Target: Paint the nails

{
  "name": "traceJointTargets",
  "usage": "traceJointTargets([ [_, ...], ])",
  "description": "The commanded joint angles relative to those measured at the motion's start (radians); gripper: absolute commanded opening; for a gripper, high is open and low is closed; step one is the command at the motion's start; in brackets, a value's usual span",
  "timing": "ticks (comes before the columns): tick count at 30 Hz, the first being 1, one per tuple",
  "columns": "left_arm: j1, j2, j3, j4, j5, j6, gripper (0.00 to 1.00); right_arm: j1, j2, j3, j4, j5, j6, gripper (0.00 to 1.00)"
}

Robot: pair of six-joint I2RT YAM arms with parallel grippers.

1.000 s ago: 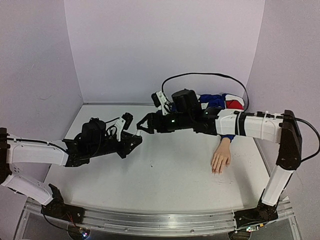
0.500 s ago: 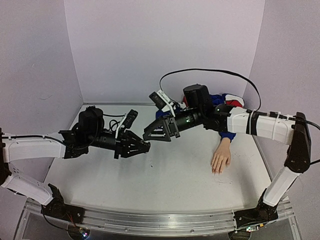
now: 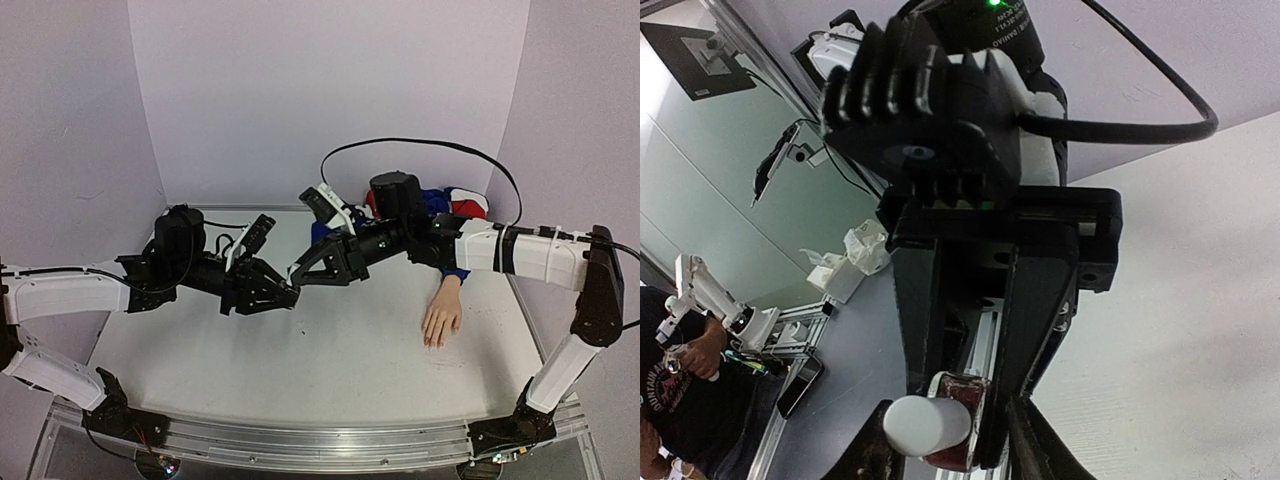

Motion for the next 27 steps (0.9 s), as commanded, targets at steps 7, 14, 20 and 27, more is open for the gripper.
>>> traceJointTargets([
  [7, 0.003, 0.014, 0.073, 0.039, 0.032, -0.005, 0.00, 0.005, -0.047, 0.003, 0.088, -0.065, 0.031, 0.24],
  [14, 0.014, -0.028, 0.057, 0.039, -0.191, 0.011, 0.00, 0.016, -0.035, -0.009, 0.087, -0.050, 0.025, 0.00],
  [20, 0.017, -0.067, 0.062, 0.046, -0.806, 0.117, 0.00, 0.027, -0.002, -0.029, 0.084, 0.230, 0.083, 0.00],
  [27, 0.016, 0.177, 0.153, 0.328, -1.245, 0.312, 0.00, 0.167, 0.173, 0.128, -0.083, 1.103, 0.351, 0.00],
])
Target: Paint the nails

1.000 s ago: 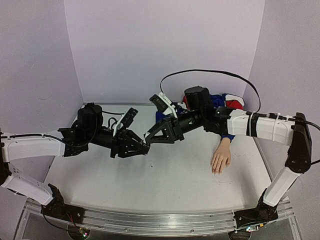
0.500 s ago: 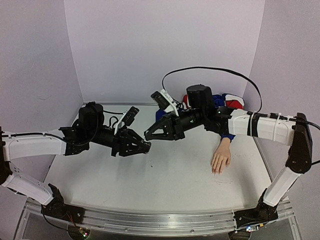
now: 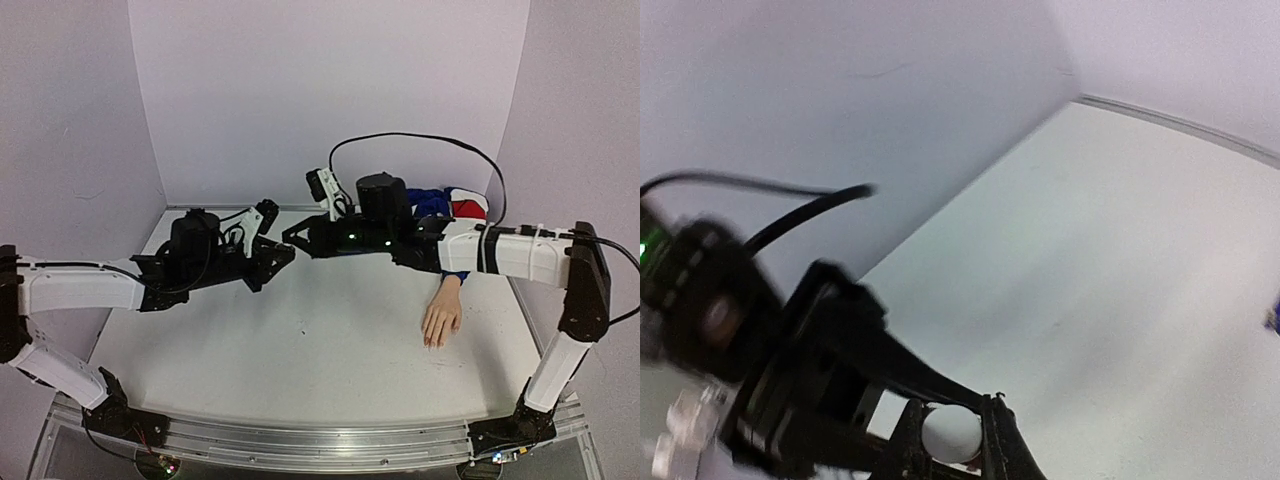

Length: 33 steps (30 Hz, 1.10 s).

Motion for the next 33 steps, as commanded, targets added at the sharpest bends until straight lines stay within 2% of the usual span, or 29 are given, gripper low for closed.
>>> traceJointTargets([
  [1, 0.035, 0.153, 0.149, 0.366, -0.483, 0.123, 0.00, 0.168, 0.152, 0.174, -0.238, 0.565, 0.245, 0.00],
  [2, 0.034, 0.186, 0.165, 0.394, -0.505, 0.120, 0.00, 0.198, 0.183, 0.216, -0.268, 0.664, 0.277, 0.00],
  [4, 0.033, 0.227, 0.190, 0.426, -0.512, 0.095, 0.00, 0.228, 0.228, 0.271, -0.279, 0.739, 0.298, 0.00],
  [6, 0.030, 0.234, 0.186, 0.428, -0.481, 0.063, 0.00, 0.229, 0.242, 0.291, -0.284, 0.735, 0.305, 0.00],
  [10, 0.028, 0.174, 0.097, 0.421, -0.382, 0.008, 0.00, 0.220, 0.193, 0.276, -0.243, 0.692, 0.215, 0.00],
  [11, 0.027, 0.156, 0.068, 0.412, -0.367, -0.036, 0.00, 0.212, 0.176, 0.263, -0.225, 0.653, 0.190, 0.01],
  [16, 0.028, 0.049, -0.013, 0.233, -0.288, -0.141, 0.00, 0.125, 0.074, 0.218, -0.198, 0.372, 0.077, 0.36],
  [18, 0.028, 0.009, -0.020, 0.130, -0.254, -0.160, 0.00, 0.083, 0.035, 0.186, -0.184, 0.241, 0.050, 0.49],
  [21, 0.029, -0.061, -0.017, -0.014, -0.189, -0.153, 0.00, 0.018, -0.016, 0.152, -0.181, 0.042, 0.020, 0.62],
  [22, 0.031, -0.086, -0.020, -0.049, -0.125, -0.144, 0.00, 0.001, -0.031, 0.130, -0.180, -0.013, -0.003, 0.68],
  [28, 0.036, -0.206, -0.001, -0.147, 0.351, -0.097, 0.00, -0.061, -0.103, 0.044, -0.127, -0.369, -0.142, 0.78],
  [31, 0.037, -0.219, 0.027, -0.149, 0.547, -0.128, 0.00, -0.063, -0.107, 0.029, -0.071, -0.541, -0.162, 0.78],
  [33, 0.037, -0.205, 0.046, -0.147, 0.644, -0.139, 0.00, -0.063, -0.103, 0.022, -0.005, -0.601, -0.145, 0.74],
])
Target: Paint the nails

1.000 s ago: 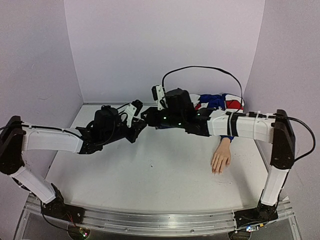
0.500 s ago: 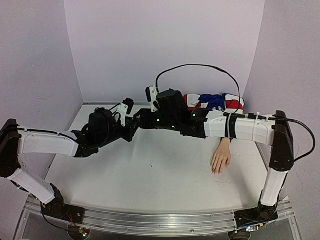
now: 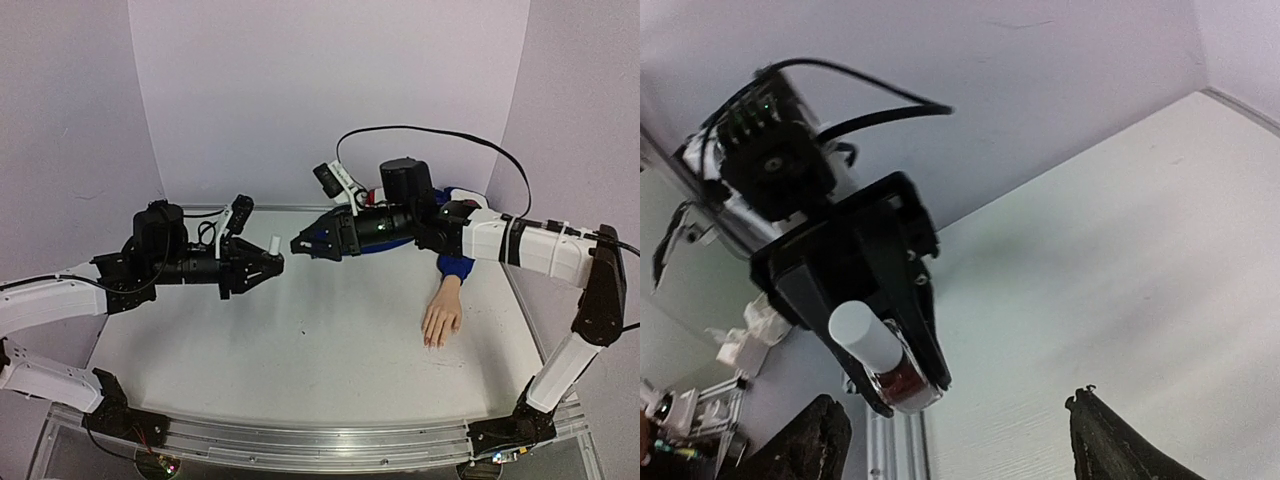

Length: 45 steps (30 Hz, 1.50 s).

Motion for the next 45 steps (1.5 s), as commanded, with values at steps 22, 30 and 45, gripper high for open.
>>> traceJointTargets([
  [22, 0.003, 0.087, 0.152, -0.010, 0.494, -0.054, 0.00, 0.058, 0.013, 0.008, 0.309, -0.434, 0.071, 0.42],
  [30, 0.003, 0.094, 0.161, -0.009, 0.502, -0.051, 0.00, 0.064, 0.033, 0.017, 0.308, -0.435, 0.078, 0.35],
  [45, 0.004, 0.058, 0.140, -0.008, -0.051, 0.019, 0.00, 0.073, 0.034, -0.023, 0.292, -0.270, 0.073, 0.00],
])
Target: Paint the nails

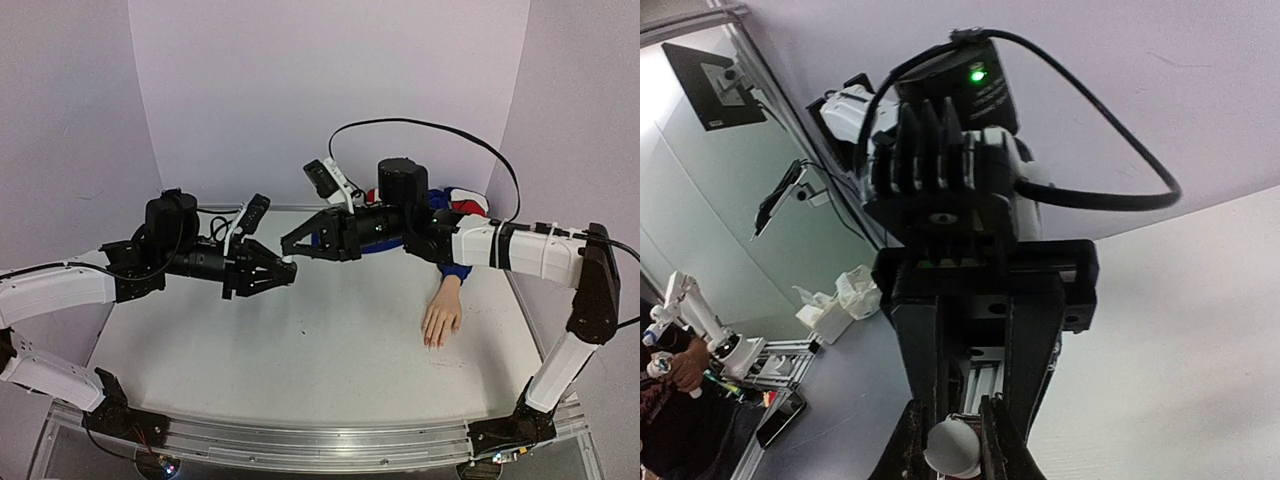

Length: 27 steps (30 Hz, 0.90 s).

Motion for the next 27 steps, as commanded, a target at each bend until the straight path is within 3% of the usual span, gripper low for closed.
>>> traceJointTargets([
  [1, 0.011, -0.025, 0.039, 0.047, -0.445, 0.062, 0.00, 0.032, -0.002, -0.005, 0.012, 0.107, 0.009, 0.00],
  [6, 0.011, 0.074, 0.095, 0.070, -0.871, 0.126, 0.00, 0.070, 0.042, 0.012, -0.106, 0.624, 0.082, 0.00],
  [9, 0.011, 0.148, 0.129, 0.135, -0.918, 0.143, 0.00, 0.169, 0.106, 0.124, -0.273, 1.071, 0.162, 0.00],
  [12, 0.011, 0.192, 0.121, 0.218, -0.926, 0.124, 0.00, 0.255, 0.178, 0.202, -0.338, 1.299, 0.261, 0.00],
  [18, 0.010, 0.197, 0.074, 0.251, -0.899, 0.075, 0.00, 0.280, 0.166, 0.196, -0.337, 1.377, 0.307, 0.00],
  [22, 0.010, 0.154, 0.001, 0.249, -0.856, 0.056, 0.00, 0.257, 0.122, 0.165, -0.251, 1.221, 0.214, 0.00],
  [23, 0.010, 0.141, -0.023, 0.248, -0.849, 0.049, 0.00, 0.248, 0.105, 0.155, -0.232, 1.183, 0.183, 0.04],
  [25, 0.010, 0.116, -0.069, 0.238, -0.818, 0.039, 0.00, 0.221, 0.061, 0.141, -0.225, 1.128, 0.111, 0.27],
  [27, 0.009, 0.083, -0.108, 0.208, -0.784, 0.020, 0.00, 0.184, 0.015, 0.118, -0.224, 1.066, 0.078, 0.38],
])
